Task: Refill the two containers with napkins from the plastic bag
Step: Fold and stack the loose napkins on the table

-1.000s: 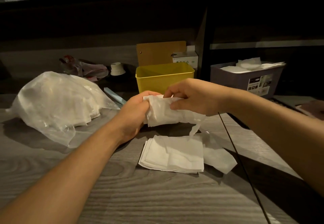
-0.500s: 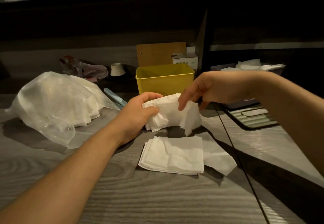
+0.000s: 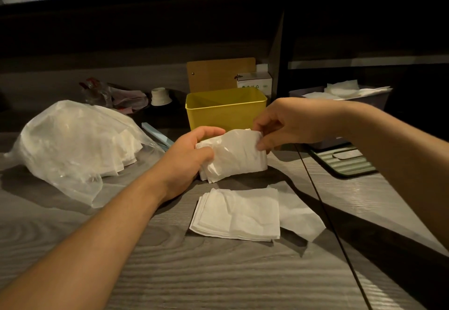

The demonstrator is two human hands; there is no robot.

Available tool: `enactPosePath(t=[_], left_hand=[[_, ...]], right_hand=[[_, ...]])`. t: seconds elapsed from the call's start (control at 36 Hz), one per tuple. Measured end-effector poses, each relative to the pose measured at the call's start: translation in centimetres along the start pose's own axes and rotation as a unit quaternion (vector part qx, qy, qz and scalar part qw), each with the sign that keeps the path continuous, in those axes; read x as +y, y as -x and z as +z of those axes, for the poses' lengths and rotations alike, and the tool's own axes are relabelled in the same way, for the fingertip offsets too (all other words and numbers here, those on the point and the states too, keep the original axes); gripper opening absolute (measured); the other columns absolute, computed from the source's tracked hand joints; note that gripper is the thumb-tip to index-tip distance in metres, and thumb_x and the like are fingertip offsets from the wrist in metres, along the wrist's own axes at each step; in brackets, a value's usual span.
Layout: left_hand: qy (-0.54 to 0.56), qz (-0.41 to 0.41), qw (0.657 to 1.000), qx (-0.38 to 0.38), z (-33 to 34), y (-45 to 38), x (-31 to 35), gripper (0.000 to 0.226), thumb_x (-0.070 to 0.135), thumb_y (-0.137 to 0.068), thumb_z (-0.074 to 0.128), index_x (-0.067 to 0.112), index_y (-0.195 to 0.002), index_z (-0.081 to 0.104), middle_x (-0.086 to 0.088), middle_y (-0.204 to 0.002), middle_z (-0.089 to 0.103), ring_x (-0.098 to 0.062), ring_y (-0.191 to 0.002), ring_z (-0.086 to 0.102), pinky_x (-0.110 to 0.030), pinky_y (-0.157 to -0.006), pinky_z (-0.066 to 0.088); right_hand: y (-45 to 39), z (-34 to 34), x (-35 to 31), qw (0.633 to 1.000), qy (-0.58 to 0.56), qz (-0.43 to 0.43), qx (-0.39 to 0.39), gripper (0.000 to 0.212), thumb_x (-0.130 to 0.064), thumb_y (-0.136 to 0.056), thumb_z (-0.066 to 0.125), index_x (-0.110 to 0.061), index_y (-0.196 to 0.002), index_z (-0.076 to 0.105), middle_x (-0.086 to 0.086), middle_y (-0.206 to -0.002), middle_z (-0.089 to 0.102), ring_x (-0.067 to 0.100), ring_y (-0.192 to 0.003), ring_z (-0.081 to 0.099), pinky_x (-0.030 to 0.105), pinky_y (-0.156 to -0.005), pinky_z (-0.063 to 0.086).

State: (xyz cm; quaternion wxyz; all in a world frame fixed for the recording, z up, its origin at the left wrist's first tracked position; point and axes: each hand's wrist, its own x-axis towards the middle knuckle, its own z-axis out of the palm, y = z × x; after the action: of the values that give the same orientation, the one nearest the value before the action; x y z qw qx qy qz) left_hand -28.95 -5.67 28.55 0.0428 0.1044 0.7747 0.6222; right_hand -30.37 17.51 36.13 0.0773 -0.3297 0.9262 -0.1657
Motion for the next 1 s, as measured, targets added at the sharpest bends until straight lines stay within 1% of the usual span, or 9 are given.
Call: enactPosePath(t=[0.17,0.28,0.36,0.44,0.58,0.67,0.75,0.89,1.0], left_hand=[[0.021,-0.004,1.000,-0.011,0.1,0.0,0.2,0.052,-0.011,-0.092,0.046,0.030,-0.120,0.063,-0.007,-0.127,0.057,-0.031,-0.114,0.060,-0.047,-0.088,0.061],[0.017,-0.001,1.000,-0.015,0.0,0.0,0.1,0.051,-0.009,-0.093,0.048,0.031,-0.122,0.062,-0.005,-0.128,0.057,-0.030,-0.117,0.058,-0.048,-0.090,0.060],[0.014,-0.001,1.000,-0.014,-0.1,-0.1,0.0,0.048,-0.006,-0.095,0.050,0.031,-0.124,0.061,-0.005,-0.129,0.058,-0.029,-0.118,0.058,-0.047,-0.090,0.060],[0.011,-0.003,1.000,-0.011,-0.2,-0.2,-0.2,0.045,-0.004,-0.097,0.050,0.031,-0.123,0.062,-0.005,-0.129,0.059,-0.029,-0.121,0.057,-0.049,-0.097,0.056],[0.004,-0.008,1.000,-0.011,-0.1,-0.3,-0.2,0.040,0.002,-0.099,0.053,0.034,-0.121,0.062,-0.005,-0.126,0.059,-0.028,-0.117,0.059,-0.041,-0.086,0.060],[0.026,-0.014,0.999,-0.014,-0.1,-0.3,-0.1,0.037,0.003,-0.100,0.052,0.031,-0.121,0.064,-0.008,-0.127,0.060,-0.030,-0.115,0.062,-0.036,-0.079,0.060],[0.039,-0.014,0.999,-0.021,-0.1,-0.1,0.2,0.047,-0.008,-0.096,0.046,0.028,-0.119,0.064,-0.009,-0.124,0.061,-0.032,-0.110,0.063,-0.035,-0.074,0.059],[0.041,-0.015,0.998,-0.037,-0.3,-0.1,0.2,0.061,-0.017,-0.091,0.044,0.031,-0.124,0.061,-0.006,-0.132,0.057,-0.031,-0.117,0.061,-0.046,-0.090,0.060],[0.059,-0.020,0.997,-0.039,-0.3,-0.1,0.2,0.068,-0.022,-0.087,0.041,0.030,-0.125,0.061,-0.007,-0.132,0.057,-0.031,-0.116,0.062,-0.045,-0.086,0.061]], right_hand=[[-0.1,0.4,0.0,0.999,-0.026,-0.010,-0.016,0.024,-0.024,-0.093,0.068,-0.047,-0.096,0.061,-0.021,-0.100,0.066,0.000,-0.093,0.064,0.019,-0.079,0.056],[-0.4,0.7,0.1,0.999,0.012,-0.023,0.024,0.020,-0.024,-0.090,0.071,-0.041,-0.099,0.065,-0.014,-0.115,0.058,0.003,-0.098,0.057,0.019,-0.082,0.051],[-0.3,0.7,-0.1,0.997,0.003,-0.057,0.047,0.020,-0.020,-0.087,0.076,-0.036,-0.099,0.073,-0.019,-0.124,0.052,-0.012,-0.101,0.049,0.008,-0.078,0.046],[0.0,0.5,-0.6,0.993,-0.065,-0.083,0.046,0.024,-0.015,-0.084,0.077,-0.038,-0.092,0.075,-0.022,-0.121,0.058,-0.013,-0.104,0.052,0.007,-0.082,0.046],[0.3,0.5,-0.7,0.984,-0.147,-0.101,0.009,0.019,-0.009,-0.089,0.071,-0.023,-0.100,0.077,-0.009,-0.107,0.074,0.013,-0.105,0.069,0.032,-0.095,0.056],[0.4,0.4,-0.7,0.983,-0.161,-0.083,-0.018,0.016,-0.010,-0.091,0.069,-0.018,-0.102,0.076,-0.008,-0.103,0.076,0.012,-0.100,0.071,0.030,-0.094,0.056],[-0.1,0.7,-0.4,0.993,-0.101,-0.061,-0.001,0.017,-0.016,-0.092,0.068,-0.028,-0.103,0.075,-0.016,-0.100,0.074,0.004,-0.096,0.069,0.024,-0.092,0.056],[-1.3,2.0,0.2,0.998,-0.044,-0.039,0.024,0.020,-0.019,-0.095,0.065,-0.036,-0.105,0.069,-0.025,-0.100,0.067,-0.008,-0.093,0.064,0.010,-0.082,0.053],[-1.9,2.8,0.4,0.997,-0.037,-0.035,0.065,0.016,-0.022,-0.095,0.066,-0.028,-0.108,0.072,-0.022,-0.094,0.067,-0.005,-0.089,0.063,0.009,-0.077,0.051]])
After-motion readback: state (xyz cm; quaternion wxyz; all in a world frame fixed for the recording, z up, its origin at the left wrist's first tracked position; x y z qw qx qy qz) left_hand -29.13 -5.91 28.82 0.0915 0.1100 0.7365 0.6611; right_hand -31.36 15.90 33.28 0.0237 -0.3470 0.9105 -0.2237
